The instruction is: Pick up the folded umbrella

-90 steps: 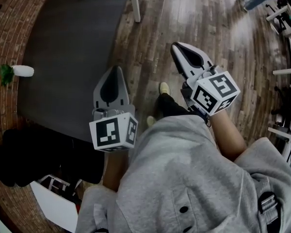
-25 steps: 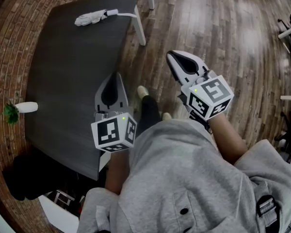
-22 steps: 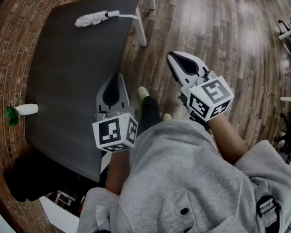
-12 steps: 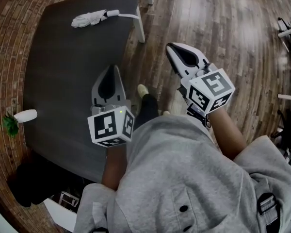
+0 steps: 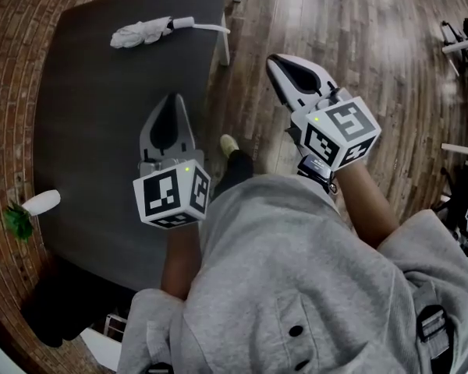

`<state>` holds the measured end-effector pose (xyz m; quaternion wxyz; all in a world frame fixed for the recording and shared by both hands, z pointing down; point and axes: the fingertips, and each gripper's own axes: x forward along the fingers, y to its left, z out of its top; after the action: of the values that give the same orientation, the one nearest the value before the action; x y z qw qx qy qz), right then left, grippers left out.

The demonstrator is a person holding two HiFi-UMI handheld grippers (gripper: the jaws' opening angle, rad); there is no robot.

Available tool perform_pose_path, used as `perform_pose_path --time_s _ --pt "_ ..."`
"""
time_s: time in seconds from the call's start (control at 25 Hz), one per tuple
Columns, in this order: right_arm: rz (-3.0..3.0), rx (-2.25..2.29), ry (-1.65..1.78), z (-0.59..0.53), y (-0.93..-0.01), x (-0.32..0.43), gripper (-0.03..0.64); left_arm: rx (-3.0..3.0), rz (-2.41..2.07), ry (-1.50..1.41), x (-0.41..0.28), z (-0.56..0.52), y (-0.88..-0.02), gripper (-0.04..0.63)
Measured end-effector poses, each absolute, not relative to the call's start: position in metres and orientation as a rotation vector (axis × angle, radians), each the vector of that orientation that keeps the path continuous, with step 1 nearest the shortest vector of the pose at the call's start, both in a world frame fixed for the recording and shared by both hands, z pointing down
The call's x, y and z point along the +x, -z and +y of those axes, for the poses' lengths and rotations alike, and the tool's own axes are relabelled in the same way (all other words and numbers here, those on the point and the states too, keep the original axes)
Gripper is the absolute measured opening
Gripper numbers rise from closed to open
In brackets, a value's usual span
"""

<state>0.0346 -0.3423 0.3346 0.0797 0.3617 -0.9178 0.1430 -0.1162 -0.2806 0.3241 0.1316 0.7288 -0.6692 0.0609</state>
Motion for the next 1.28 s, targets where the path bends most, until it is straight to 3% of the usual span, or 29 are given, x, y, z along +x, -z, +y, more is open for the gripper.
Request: perform_pose_path --time_s 0.76,1.28 --pt "-2.699 0.940 -0.308 -0.411 -0.348 -0.078 0.025 2.030 -1.914 -0.078 -0.211 -0.353 -0.351 0.014" --pt "-2.689 0.835 -0.289 -0.449 -0.353 -0.098 0.025 1.931 -1.936 -0.068 -0.227 -0.377 -0.361 0.014"
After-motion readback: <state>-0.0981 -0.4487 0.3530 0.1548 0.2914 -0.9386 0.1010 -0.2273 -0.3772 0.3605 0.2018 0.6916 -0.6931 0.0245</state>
